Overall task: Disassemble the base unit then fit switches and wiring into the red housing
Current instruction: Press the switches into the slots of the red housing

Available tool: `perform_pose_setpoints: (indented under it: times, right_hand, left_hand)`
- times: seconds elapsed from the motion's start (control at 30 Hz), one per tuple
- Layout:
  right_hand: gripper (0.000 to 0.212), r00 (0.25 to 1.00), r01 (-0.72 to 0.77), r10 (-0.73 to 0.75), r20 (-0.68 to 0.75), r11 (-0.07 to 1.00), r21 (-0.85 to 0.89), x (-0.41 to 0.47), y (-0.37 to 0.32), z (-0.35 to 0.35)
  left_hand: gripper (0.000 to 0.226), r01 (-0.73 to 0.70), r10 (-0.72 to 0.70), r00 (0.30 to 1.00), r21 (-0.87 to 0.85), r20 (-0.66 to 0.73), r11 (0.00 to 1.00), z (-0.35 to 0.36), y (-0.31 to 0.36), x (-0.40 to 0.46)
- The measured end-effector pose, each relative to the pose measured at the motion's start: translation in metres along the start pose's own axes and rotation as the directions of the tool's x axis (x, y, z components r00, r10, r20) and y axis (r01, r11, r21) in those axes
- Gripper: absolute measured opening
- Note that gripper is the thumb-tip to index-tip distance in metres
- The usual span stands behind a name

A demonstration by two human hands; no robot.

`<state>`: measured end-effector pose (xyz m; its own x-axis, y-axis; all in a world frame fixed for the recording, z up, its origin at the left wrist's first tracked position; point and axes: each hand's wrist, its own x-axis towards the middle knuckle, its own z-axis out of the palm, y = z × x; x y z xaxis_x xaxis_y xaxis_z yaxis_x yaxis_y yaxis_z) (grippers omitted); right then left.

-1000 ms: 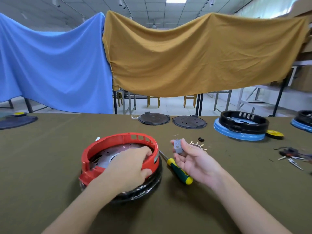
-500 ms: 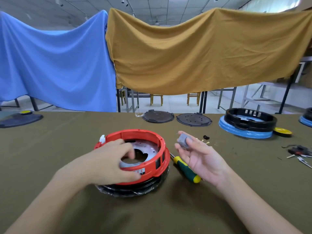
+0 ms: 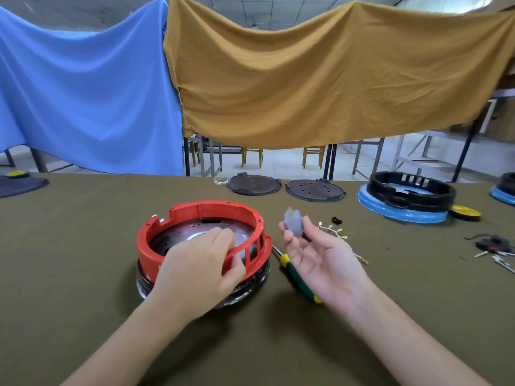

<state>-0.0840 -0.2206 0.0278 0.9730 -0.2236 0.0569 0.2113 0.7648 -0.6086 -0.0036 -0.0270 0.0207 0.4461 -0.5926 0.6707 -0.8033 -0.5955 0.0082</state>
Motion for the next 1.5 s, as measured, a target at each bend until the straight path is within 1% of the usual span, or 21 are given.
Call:
perform_pose_setpoints:
  times: [0.07, 0.2, 0.3, 0.37, 0.4, 0.47, 0.5, 0.57, 0.63, 0.7, 0.73, 0.8, 0.87, 0.93, 1.03, 1.07, 1.17, 1.23, 1.3, 1.37, 1.5]
  right_hand:
    - [0.035, 0.998, -0.055, 0.054, 0.013, 0.998, 0.014, -0.001, 0.002, 0.002]
    - [0.044, 0.993, -0.098, 0.099, 0.066, 0.995, -0.01, -0.002, 0.005, 0.004]
    - [0.05, 0.992, -0.113, 0.115, 0.058, 0.993, -0.028, -0.002, 0.007, 0.002]
    - [0.048, 0.992, -0.118, 0.119, 0.034, 0.992, -0.037, -0.002, 0.008, 0.001]
    - [0.043, 0.993, -0.112, 0.114, 0.037, 0.992, -0.053, -0.003, 0.008, 0.002]
    - [0.023, 0.997, -0.053, 0.06, 0.043, 0.989, -0.136, -0.003, 0.01, 0.001]
    - [0.025, 0.999, 0.005, 0.004, 0.05, 0.983, -0.185, -0.003, 0.012, 0.001]
    - [0.046, 0.989, 0.148, -0.134, 0.067, 0.949, -0.279, -0.003, 0.015, 0.0]
    - [0.045, 0.955, 0.297, -0.274, 0.116, 0.855, -0.426, -0.005, 0.017, 0.001]
    - [0.039, 0.902, 0.416, -0.382, 0.201, 0.641, -0.645, -0.008, 0.019, 0.004]
    - [0.04, 0.875, 0.457, -0.412, 0.253, 0.533, -0.712, -0.01, 0.02, 0.005]
    - [0.041, 0.843, 0.498, -0.423, 0.332, 0.382, -0.778, -0.012, 0.026, 0.005]
    - [0.034, 0.842, 0.5, -0.399, 0.364, 0.324, -0.803, -0.012, 0.03, 0.007]
    - [0.03, 0.855, 0.483, -0.383, 0.351, 0.338, -0.807, -0.011, 0.031, 0.007]
    - [0.029, 0.876, 0.456, -0.36, 0.322, 0.395, -0.798, -0.01, 0.028, 0.007]
    - [0.03, 0.885, 0.443, -0.352, 0.306, 0.433, -0.785, -0.01, 0.027, 0.007]
    - [0.026, 0.92, 0.382, -0.326, 0.217, 0.618, -0.688, -0.008, 0.028, 0.006]
    - [0.02, 0.938, 0.34, -0.3, 0.176, 0.685, -0.644, -0.006, 0.028, 0.004]
    - [0.016, 0.947, 0.317, -0.278, 0.162, 0.718, -0.62, -0.006, 0.029, 0.003]
    - [0.016, 0.952, 0.303, -0.259, 0.161, 0.736, -0.606, -0.005, 0.029, 0.002]
    - [0.021, 0.95, 0.312, -0.235, 0.206, 0.7, -0.643, -0.005, 0.03, 0.003]
  left_hand:
    - [0.03, 0.038, -0.039, 0.999, -0.025, -0.027, 0.999, 0.001, -0.004, -0.001]
    - [0.032, 0.036, -0.04, 0.997, -0.058, -0.067, 0.998, 0.001, -0.005, -0.003]
    - [0.034, 0.011, -0.012, 0.995, -0.01, -0.102, 1.0, 0.001, -0.007, -0.003]
    - [0.038, 0.049, -0.044, 0.991, 0.039, -0.124, 0.998, 0.001, -0.008, -0.003]
    - [0.039, 0.069, -0.063, 0.99, 0.047, -0.128, 0.996, 0.002, -0.007, -0.004]
    - [0.041, 0.079, -0.075, 0.99, 0.03, -0.12, 0.996, 0.003, -0.006, -0.005]
    - [0.041, 0.077, -0.075, 0.99, 0.016, -0.12, 0.997, 0.003, -0.006, -0.005]
    - [0.042, 0.086, -0.086, 0.987, -0.011, -0.136, 0.996, 0.002, -0.008, -0.005]
    - [0.042, 0.101, -0.105, 0.982, -0.028, -0.159, 0.994, -0.001, -0.012, -0.004]
    - [0.042, 0.105, -0.11, 0.98, -0.036, -0.165, 0.994, -0.002, -0.014, -0.003]
    - [0.042, 0.103, -0.108, 0.982, -0.037, -0.157, 0.994, -0.002, -0.014, -0.003]
    - [0.043, 0.099, -0.102, 0.986, -0.033, -0.134, 0.995, -0.001, -0.011, -0.004]
    - [0.044, 0.114, -0.118, 0.987, -0.043, -0.111, 0.993, 0.001, -0.007, -0.006]
    - [0.043, 0.147, -0.155, 0.983, -0.08, -0.097, 0.986, 0.002, -0.006, -0.006]
    - [0.039, 0.184, -0.195, 0.977, -0.108, -0.092, 0.977, -0.001, -0.007, -0.006]
    - [0.038, 0.186, -0.197, 0.976, -0.114, -0.091, 0.976, -0.001, -0.007, -0.006]
    - [0.039, 0.155, -0.162, 0.984, -0.094, -0.069, 0.983, -0.003, -0.006, -0.005]
    - [0.044, 0.161, -0.164, 0.984, -0.042, -0.072, 0.986, -0.004, -0.006, -0.004]
    - [0.045, 0.205, -0.207, 0.973, -0.031, -0.099, 0.978, -0.006, -0.005, -0.004]
    - [0.041, 0.236, -0.241, 0.964, -0.057, -0.109, 0.97, -0.007, -0.004, -0.005]
    - [0.044, 0.224, -0.23, 0.969, -0.072, -0.09, 0.972, -0.007, -0.002, -0.004]
